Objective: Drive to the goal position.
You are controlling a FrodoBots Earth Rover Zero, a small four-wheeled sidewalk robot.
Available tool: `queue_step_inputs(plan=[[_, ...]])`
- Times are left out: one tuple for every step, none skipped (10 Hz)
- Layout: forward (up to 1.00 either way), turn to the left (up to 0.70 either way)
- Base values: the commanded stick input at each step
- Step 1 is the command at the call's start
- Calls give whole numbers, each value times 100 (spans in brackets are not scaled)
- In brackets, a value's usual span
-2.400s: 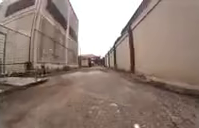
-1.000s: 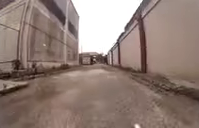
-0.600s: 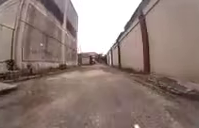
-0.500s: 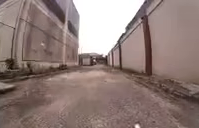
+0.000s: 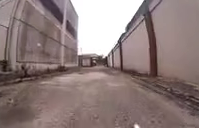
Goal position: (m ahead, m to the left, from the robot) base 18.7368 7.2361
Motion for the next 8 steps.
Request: queue_step_inputs(plan=[[100,2],[100,0],[100,0],[100,0],[100,0],[100,0],[100,0],[100,0]])
